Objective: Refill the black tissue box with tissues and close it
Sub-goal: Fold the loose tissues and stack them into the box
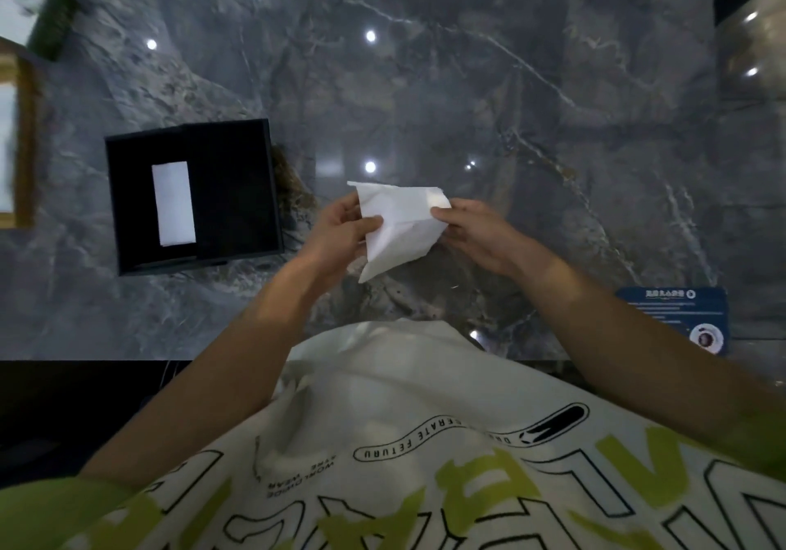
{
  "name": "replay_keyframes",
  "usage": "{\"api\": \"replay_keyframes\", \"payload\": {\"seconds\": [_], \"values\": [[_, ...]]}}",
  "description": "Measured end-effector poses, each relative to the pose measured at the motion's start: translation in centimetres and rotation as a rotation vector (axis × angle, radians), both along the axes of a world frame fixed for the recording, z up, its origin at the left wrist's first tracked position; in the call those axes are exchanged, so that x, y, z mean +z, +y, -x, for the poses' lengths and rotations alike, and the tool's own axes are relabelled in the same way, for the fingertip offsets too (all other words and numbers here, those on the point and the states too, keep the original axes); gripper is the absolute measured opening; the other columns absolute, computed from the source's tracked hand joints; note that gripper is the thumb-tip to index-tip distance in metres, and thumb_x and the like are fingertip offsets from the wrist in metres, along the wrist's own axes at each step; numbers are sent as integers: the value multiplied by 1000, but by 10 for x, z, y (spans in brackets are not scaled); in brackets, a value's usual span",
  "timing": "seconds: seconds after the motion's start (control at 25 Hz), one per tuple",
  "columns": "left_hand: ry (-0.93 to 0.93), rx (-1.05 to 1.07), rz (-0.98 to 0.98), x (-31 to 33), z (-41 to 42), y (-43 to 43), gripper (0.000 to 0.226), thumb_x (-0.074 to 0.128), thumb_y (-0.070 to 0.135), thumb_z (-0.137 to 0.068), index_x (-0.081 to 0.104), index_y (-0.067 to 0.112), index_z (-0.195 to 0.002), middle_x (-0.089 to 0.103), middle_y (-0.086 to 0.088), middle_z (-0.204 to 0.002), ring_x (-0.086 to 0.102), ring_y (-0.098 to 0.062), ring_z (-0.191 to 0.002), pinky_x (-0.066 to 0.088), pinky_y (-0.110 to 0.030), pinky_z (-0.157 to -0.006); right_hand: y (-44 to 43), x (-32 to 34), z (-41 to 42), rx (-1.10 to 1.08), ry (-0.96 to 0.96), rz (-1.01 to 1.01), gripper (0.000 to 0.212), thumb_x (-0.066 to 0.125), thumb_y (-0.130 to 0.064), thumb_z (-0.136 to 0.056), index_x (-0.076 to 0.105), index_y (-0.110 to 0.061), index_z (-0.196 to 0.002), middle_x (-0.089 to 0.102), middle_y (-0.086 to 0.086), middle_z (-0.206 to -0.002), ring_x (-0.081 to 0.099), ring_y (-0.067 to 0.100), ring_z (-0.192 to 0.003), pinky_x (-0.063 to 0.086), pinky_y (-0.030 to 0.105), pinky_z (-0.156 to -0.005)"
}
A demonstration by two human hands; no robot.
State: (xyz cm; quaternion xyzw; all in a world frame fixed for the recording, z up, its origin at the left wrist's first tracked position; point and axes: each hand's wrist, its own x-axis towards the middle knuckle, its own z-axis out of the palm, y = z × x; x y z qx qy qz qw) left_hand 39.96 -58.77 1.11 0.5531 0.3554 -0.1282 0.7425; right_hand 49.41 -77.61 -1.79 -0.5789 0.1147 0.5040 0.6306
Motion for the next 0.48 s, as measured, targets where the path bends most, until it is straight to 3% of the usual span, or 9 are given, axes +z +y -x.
{"api": "replay_keyframes", "payload": {"seconds": [0.16,0.28,0.4,0.48], "values": [[-52,9,36,1,14,26,33,56,-3,-89,61,13,-118,70,-3,-104,71,-15,-86,56,-26,-64,18,9,10,7,-63,18,20,60,-12,-94,64,-11,-114,72,5,-105,70,17,-93,56,31,-87],[-72,21,50,4,22,51,31,56,-2,-90,61,14,-117,71,-3,-102,72,-16,-87,58,-29,-65,37,18,18,-23,-67,-12,20,64,-11,-91,66,-16,-110,76,0,-99,72,16,-89,59,29,-74],[-70,17,55,8,34,88,31,55,-2,-91,60,13,-119,70,-1,-102,72,-13,-84,58,-28,-65,67,26,29,-17,-86,-14,35,69,-14,-87,62,-16,-121,72,5,-113,70,22,-102,58,34,-81],[-87,6,61,13,48,119,30,55,-1,-91,61,16,-115,70,-2,-103,72,-12,-86,58,-27,-67,94,30,42,-27,-128,15,32,72,-11,-84,66,-18,-115,74,4,-107,71,22,-97,59,35,-78]]}}
